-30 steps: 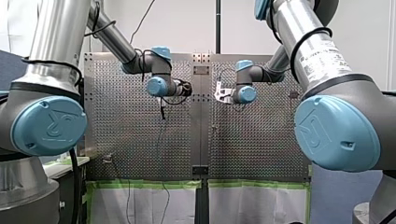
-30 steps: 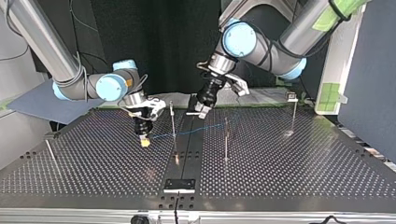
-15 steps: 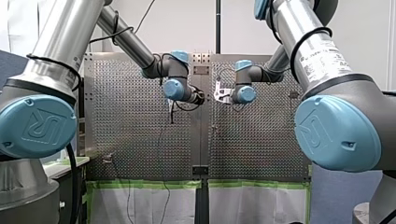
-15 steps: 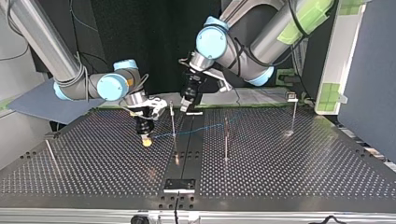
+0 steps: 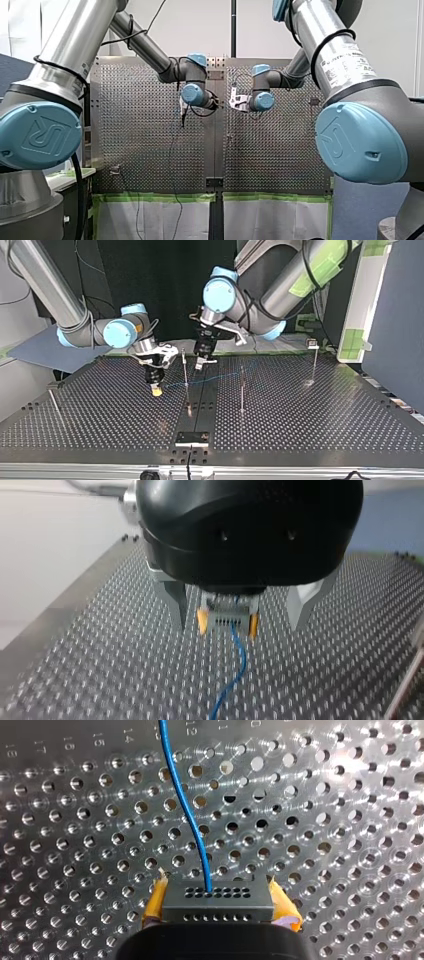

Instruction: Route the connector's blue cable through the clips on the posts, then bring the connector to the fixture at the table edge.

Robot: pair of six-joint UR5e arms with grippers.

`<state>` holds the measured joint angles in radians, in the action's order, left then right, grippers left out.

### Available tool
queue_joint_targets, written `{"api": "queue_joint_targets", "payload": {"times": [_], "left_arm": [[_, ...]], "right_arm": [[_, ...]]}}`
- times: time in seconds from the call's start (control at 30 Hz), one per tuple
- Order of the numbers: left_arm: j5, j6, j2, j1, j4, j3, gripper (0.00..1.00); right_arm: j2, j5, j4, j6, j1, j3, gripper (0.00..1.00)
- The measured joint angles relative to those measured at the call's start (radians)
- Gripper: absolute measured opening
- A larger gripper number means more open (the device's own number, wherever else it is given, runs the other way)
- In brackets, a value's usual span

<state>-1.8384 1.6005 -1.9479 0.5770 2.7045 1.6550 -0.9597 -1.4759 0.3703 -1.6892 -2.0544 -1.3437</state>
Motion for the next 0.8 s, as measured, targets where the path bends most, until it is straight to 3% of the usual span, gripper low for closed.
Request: {"api": "queue_joint_targets", "payload": {"times": [0.33, 0.8], "left_arm": [[-0.084, -0.002, 0.000, -0.020, 0.032, 0.001, 1.00], [-0.211, -0.026, -0.001, -0.032, 0.016, 0.001, 1.00]], "right_arm": [[0.000, 0.000, -0.003, 0.003, 0.001, 0.000, 0.00], [0.000, 0.000, 0.001, 0.003, -0.002, 0.000, 0.00]]}}
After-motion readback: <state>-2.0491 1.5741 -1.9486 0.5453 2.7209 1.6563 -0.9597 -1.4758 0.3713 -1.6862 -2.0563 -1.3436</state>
